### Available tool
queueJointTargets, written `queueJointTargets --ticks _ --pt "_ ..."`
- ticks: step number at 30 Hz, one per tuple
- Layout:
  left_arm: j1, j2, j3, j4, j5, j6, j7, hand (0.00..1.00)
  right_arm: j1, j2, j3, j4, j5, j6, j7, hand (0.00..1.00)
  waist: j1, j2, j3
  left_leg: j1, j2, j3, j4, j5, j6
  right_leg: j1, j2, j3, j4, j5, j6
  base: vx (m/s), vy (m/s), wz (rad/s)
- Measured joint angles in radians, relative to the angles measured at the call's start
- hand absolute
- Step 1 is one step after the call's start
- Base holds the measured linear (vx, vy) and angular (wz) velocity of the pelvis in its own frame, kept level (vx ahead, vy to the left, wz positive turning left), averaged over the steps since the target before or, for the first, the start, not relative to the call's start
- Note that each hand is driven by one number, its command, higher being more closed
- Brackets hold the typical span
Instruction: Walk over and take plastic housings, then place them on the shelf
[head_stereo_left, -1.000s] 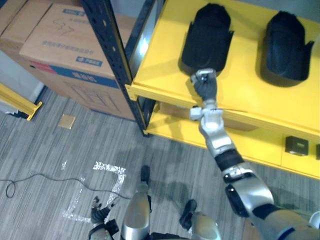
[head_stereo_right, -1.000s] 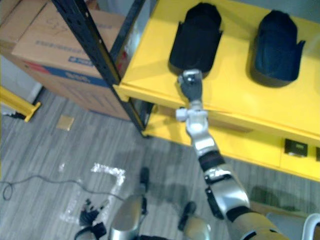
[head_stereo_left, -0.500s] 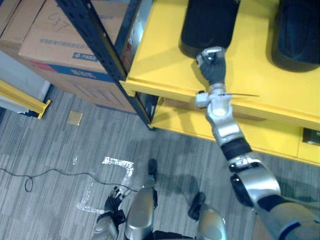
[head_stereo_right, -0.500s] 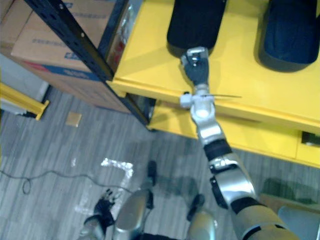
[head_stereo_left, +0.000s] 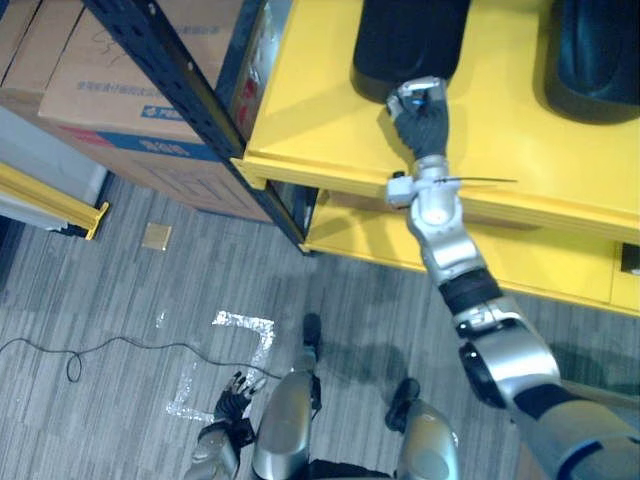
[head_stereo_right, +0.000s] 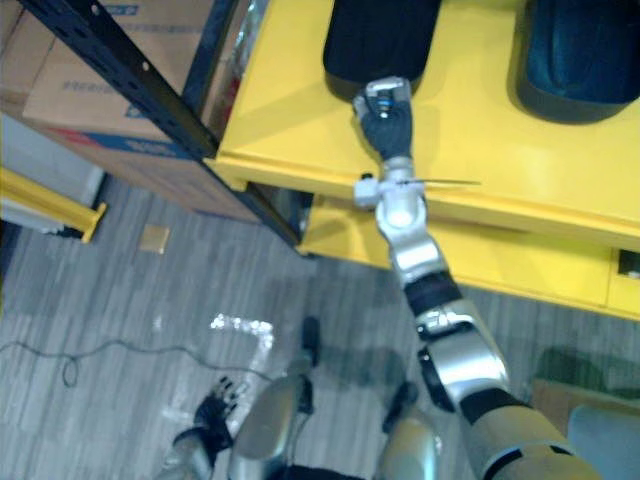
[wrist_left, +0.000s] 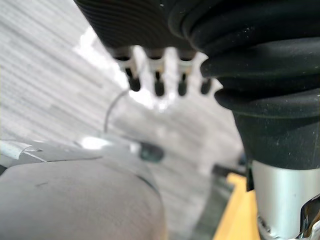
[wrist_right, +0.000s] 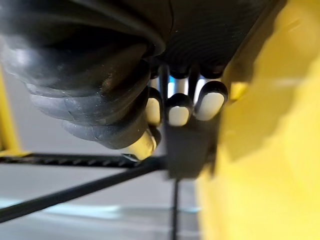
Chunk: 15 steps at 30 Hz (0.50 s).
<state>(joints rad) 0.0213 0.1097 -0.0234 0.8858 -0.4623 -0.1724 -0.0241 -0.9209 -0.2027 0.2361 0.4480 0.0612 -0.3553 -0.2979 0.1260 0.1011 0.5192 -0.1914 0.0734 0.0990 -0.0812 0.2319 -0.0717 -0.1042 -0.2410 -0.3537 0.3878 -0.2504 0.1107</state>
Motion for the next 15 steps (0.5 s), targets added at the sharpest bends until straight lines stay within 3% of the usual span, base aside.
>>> queueJointTargets --ticks 1,5,10,15 --pt "0.001 0.001 0.000 0.000 0.001 0.000 0.000 0.00 0.018 0.004 0.017 -0.082 -0.013 0.000 0.010 0.00 -0.006 0.000 0.000 0.008 0.000 0.005 0.000 0.000 0.000 0.006 0.002 0.003 -0.003 0.000 0.000 0.05 -0.028 -0.09" --pt "0.007 0.001 0.001 -0.003 0.000 -0.001 0.000 0.00 0.042 0.047 0.036 -0.226 -0.046 -0.004 0.005 0.00 -0.027 -0.002 -0.001 0.044 0.004 0.018 0.000 -0.004 -0.002 0.044 0.015 0.011 -0.023 0.001 0.001 0.04 -0.051 -0.11" --pt "0.020 0.000 0.004 -0.009 0.000 -0.001 0.001 0.00 0.044 0.059 0.023 -0.254 -0.063 -0.009 -0.063 0.00 -0.044 -0.003 -0.001 0.065 0.016 0.032 0.000 -0.007 -0.005 0.060 0.029 0.027 -0.037 0.010 0.004 -0.01 -0.027 -0.11" --pt "0.040 0.001 0.009 -0.016 0.001 0.000 0.001 0.00 0.037 0.050 -0.056 -0.240 -0.072 0.078 -0.137 0.00 -0.044 -0.006 -0.002 0.086 0.019 0.032 -0.001 -0.011 -0.007 0.092 0.035 0.025 -0.063 0.024 0.006 -0.01 -0.005 -0.02"
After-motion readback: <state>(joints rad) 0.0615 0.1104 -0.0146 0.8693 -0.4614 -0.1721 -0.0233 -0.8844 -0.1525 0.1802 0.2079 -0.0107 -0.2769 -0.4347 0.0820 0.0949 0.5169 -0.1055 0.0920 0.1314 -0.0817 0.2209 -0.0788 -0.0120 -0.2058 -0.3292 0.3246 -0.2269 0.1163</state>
